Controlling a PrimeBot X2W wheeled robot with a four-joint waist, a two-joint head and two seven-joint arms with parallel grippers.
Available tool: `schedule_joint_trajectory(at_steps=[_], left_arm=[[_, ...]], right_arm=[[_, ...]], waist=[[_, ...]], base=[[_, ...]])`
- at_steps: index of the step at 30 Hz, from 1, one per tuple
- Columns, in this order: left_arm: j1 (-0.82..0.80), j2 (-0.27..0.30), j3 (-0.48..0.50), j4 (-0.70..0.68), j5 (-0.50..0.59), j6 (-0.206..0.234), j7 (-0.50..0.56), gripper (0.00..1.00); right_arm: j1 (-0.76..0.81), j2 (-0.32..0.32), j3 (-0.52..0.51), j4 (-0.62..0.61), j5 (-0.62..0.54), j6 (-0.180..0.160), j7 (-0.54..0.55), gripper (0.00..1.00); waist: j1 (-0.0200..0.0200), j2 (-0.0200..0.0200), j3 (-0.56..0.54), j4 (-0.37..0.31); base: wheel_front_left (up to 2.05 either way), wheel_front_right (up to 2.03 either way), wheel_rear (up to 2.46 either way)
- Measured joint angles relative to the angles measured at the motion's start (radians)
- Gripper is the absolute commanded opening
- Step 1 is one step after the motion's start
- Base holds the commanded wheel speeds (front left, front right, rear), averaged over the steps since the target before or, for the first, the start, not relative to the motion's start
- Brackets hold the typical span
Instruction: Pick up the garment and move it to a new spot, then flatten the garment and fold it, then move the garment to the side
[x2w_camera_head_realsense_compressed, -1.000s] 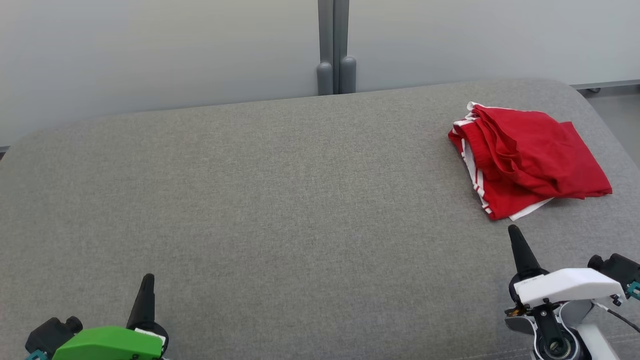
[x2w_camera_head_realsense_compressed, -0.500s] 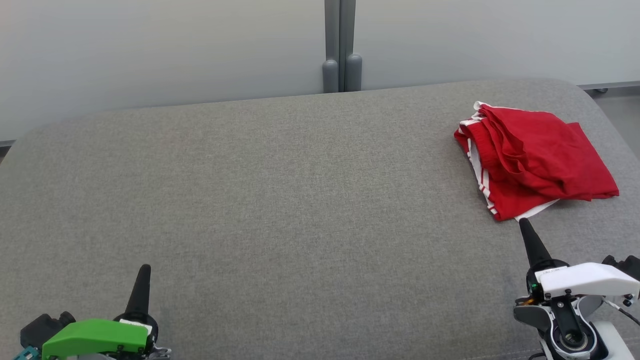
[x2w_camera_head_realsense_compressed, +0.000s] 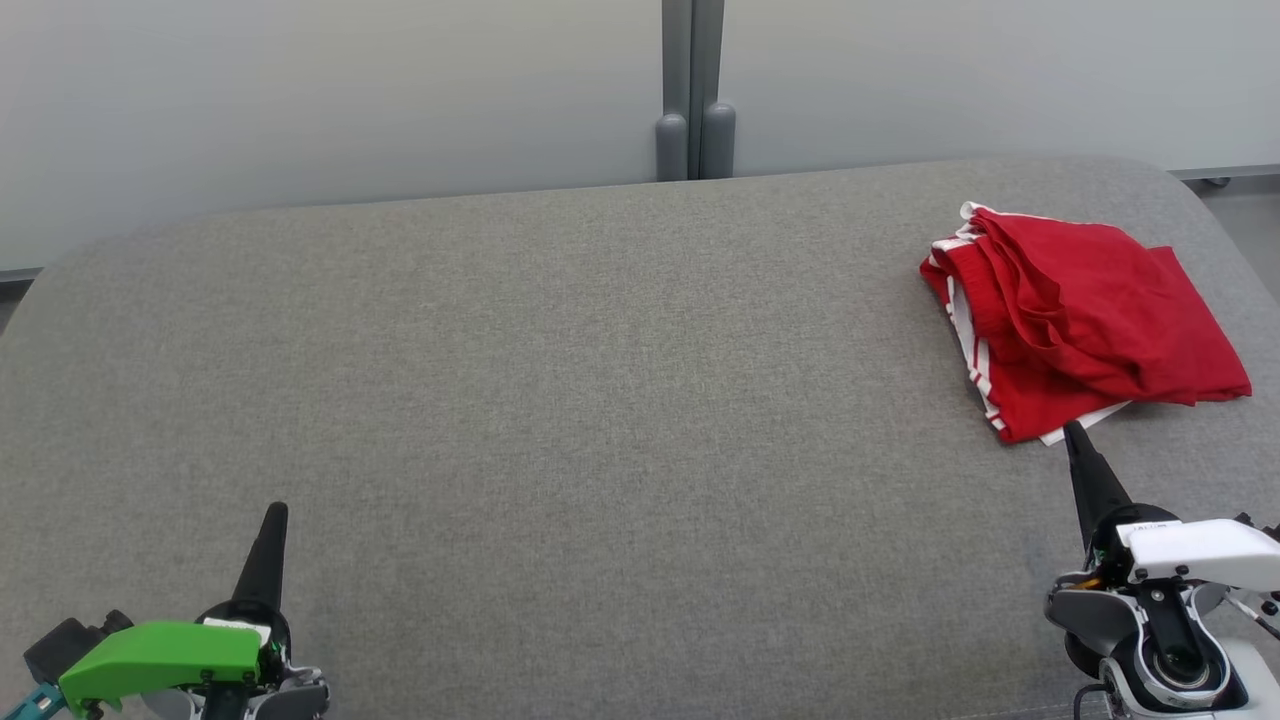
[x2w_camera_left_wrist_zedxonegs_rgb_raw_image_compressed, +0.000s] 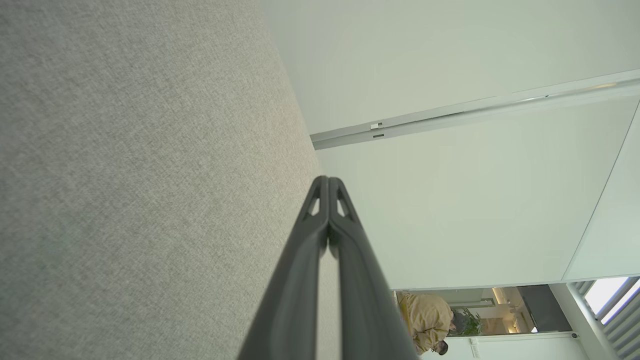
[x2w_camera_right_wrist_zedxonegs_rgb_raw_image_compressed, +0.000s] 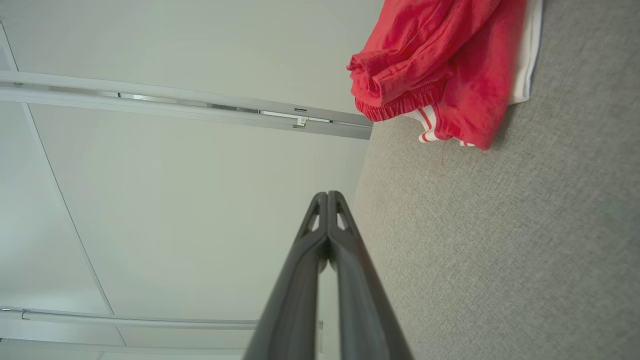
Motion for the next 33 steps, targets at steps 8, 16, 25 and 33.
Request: schedule_joint_trajectory(at_steps=[8, 16, 25, 33], left_arm=[[-0.015, 0.0, 0.018, 0.02, -0.081, -0.016, 0.026, 0.0], [-0.04, 0.0, 0.031, 0.03, -0.147, -0.033, 0.043, 0.0], [-0.041, 0.0, 0.031, 0.038, -0.147, -0.034, 0.043, 0.0], [-0.041, 0.0, 0.032, 0.042, -0.147, -0.034, 0.044, 0.0]], right_arm=[[-0.015, 0.0, -0.026, 0.01, 0.109, 0.021, 0.022, 0.0], [-0.021, -0.001, -0.048, 0.017, 0.192, 0.037, 0.04, 0.0], [-0.023, -0.001, -0.049, 0.023, 0.194, 0.04, 0.04, 0.0], [-0.028, -0.001, -0.05, 0.028, 0.194, 0.04, 0.041, 0.0]], waist=[[0.0, 0.0, 0.003, 0.008], [0.0, 0.0, 0.006, 0.014], [0.0, 0.0, 0.006, 0.014], [0.0, 0.0, 0.006, 0.014]], base=[[0.0, 0.0, 0.0], [0.0, 0.0, 0.0], [0.0, 0.0, 0.0], [0.0, 0.0, 0.0]])
